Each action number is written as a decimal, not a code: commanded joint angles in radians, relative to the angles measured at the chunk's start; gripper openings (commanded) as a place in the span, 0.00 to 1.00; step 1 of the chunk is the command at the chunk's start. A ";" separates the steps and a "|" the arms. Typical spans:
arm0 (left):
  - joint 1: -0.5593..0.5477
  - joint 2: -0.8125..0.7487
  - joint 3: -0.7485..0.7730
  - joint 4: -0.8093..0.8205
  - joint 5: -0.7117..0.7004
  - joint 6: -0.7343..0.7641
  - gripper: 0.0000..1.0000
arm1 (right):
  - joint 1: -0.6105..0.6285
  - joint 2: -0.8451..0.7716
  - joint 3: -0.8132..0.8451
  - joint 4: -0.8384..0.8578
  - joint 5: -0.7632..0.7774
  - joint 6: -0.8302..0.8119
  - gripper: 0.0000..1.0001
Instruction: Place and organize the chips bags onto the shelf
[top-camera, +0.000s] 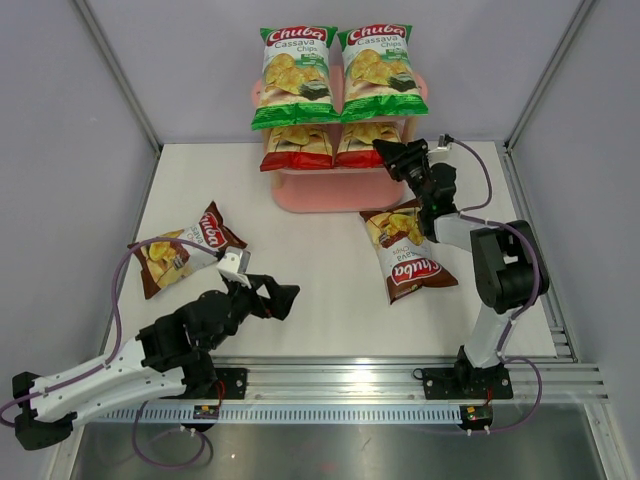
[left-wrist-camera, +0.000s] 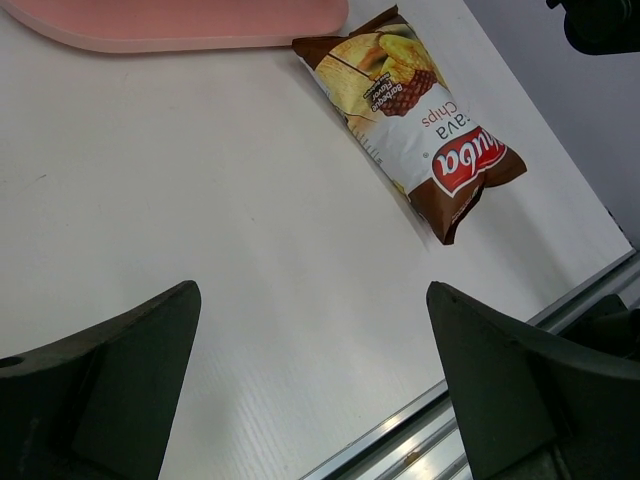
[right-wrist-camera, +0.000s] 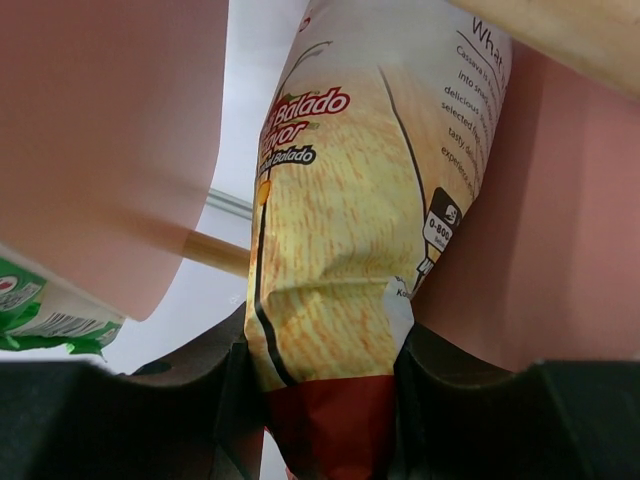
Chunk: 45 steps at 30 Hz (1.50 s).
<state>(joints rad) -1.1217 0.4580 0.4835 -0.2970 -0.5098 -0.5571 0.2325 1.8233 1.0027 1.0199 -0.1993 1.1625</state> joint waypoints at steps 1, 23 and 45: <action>0.003 -0.016 0.018 0.016 -0.035 0.010 0.99 | -0.012 0.022 0.085 0.083 0.008 -0.018 0.03; 0.003 -0.047 0.024 -0.025 -0.035 0.011 0.99 | -0.042 0.001 0.220 -0.282 -0.132 -0.080 0.50; 0.003 -0.045 0.046 -0.057 -0.047 0.002 0.99 | -0.047 -0.154 0.134 -0.461 -0.022 -0.124 0.99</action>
<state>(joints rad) -1.1210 0.4019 0.4839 -0.3698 -0.5266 -0.5575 0.1940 1.7329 1.1397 0.5591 -0.2512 1.0679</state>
